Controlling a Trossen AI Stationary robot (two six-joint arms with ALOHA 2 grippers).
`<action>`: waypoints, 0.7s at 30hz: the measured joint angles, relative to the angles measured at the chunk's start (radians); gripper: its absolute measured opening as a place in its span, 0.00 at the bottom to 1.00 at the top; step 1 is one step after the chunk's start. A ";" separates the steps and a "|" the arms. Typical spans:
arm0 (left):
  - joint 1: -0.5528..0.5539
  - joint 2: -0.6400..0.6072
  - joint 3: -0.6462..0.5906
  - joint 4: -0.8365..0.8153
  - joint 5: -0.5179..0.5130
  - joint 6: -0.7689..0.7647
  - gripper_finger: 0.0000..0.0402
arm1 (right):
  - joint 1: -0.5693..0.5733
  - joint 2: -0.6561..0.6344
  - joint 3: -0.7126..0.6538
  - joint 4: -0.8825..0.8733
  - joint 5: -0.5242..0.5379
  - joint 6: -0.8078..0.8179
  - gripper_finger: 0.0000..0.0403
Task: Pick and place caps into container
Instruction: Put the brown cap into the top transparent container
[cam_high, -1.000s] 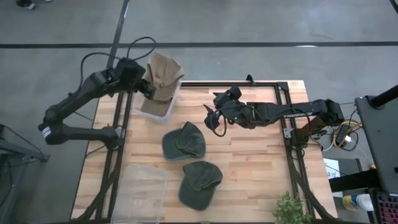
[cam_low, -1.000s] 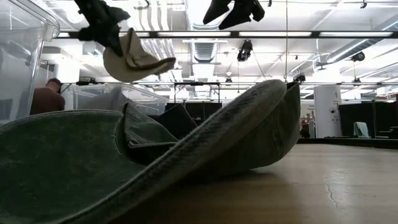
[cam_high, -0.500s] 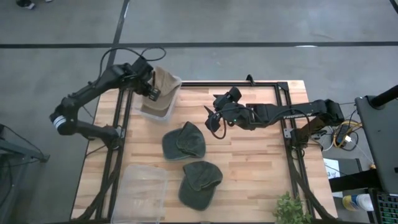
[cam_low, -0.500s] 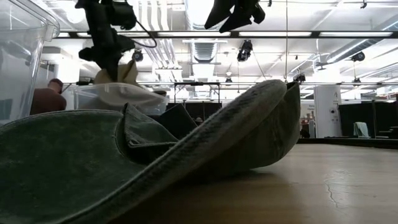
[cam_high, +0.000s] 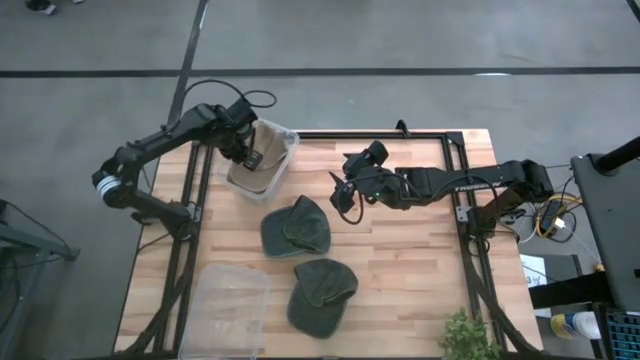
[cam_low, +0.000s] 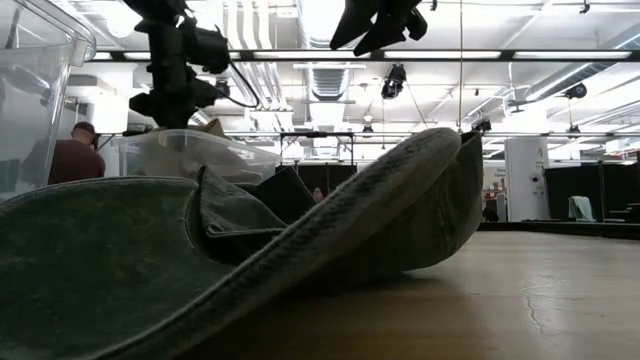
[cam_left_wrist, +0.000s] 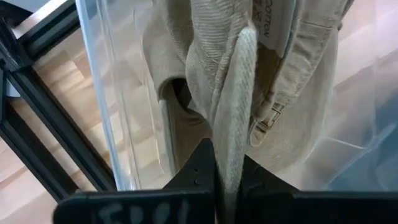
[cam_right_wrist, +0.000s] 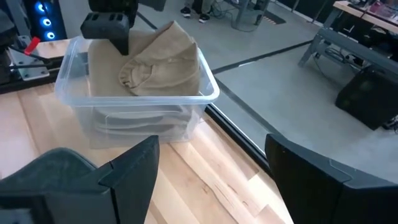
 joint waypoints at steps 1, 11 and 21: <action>0.000 0.008 0.000 -0.005 0.000 0.003 0.03 | 0.000 0.000 0.000 0.001 0.000 0.000 0.71; 0.000 0.056 -0.001 -0.014 -0.020 0.004 0.08 | 0.000 0.000 0.000 -0.001 0.000 0.000 0.73; 0.001 -0.049 -0.001 -0.014 -0.015 0.068 0.22 | 0.000 0.000 -0.002 -0.002 0.000 0.000 0.72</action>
